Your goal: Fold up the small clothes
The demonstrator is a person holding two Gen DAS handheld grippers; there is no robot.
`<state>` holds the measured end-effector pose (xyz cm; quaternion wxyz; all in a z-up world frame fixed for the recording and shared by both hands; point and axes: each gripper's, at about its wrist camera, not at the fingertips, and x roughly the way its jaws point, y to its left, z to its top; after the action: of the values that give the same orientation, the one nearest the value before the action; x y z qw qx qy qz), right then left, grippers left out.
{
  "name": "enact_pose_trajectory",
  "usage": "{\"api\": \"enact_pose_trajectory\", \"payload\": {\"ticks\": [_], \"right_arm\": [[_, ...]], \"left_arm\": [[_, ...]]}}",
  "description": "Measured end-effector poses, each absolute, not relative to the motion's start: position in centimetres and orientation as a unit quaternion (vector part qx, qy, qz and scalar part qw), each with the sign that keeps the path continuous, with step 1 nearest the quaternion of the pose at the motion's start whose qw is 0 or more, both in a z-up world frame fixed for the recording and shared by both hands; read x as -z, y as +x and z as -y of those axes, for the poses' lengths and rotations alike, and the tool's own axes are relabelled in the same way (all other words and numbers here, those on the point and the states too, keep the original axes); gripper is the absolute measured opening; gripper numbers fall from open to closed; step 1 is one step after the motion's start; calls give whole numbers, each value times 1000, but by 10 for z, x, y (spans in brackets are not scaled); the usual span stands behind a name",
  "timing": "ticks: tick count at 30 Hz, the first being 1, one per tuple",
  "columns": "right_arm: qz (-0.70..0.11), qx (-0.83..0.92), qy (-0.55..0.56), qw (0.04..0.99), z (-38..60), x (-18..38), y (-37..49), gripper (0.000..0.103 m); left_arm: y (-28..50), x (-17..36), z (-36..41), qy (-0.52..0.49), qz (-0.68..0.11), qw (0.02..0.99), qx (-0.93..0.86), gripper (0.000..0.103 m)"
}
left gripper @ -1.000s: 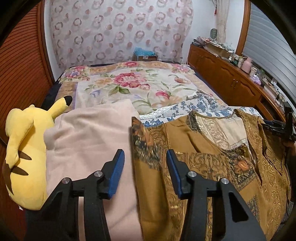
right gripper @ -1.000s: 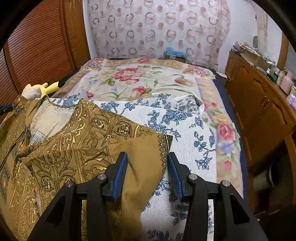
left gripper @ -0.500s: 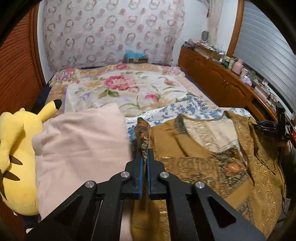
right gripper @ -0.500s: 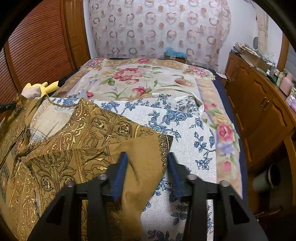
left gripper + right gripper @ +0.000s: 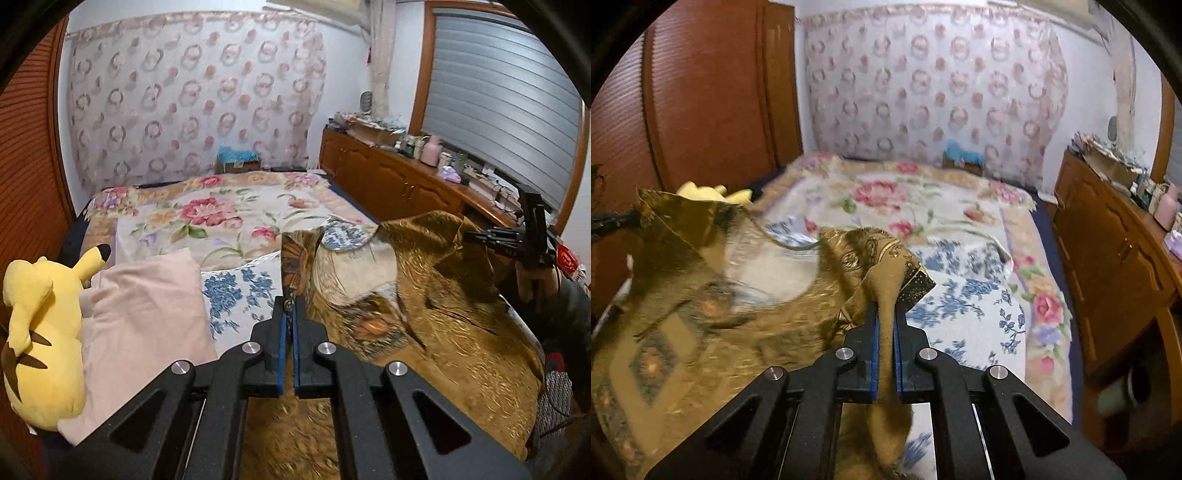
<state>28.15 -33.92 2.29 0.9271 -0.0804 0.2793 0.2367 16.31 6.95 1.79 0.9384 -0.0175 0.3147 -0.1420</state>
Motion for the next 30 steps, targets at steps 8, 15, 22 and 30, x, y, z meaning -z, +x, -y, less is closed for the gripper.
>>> {"api": "enact_pose_trajectory", "payload": {"ticks": [8, 15, 22, 30], "right_arm": [[-219, -234, -57, 946, 357, -24, 185, 5], [-209, -239, -24, 948, 394, 6, 111, 5], [-226, -224, 1, 948, 429, 18, 53, 5], [-255, -225, -24, 940, 435, -2, 4, 5]], "left_arm": [[87, -20, -76, -18, -284, 950, 129, 3], [20, -15, -110, -62, -259, 958, 102, 3], [-19, -8, -137, -88, -261, 959, 71, 3], [-61, -5, -148, -85, -261, 961, 44, 3]]}}
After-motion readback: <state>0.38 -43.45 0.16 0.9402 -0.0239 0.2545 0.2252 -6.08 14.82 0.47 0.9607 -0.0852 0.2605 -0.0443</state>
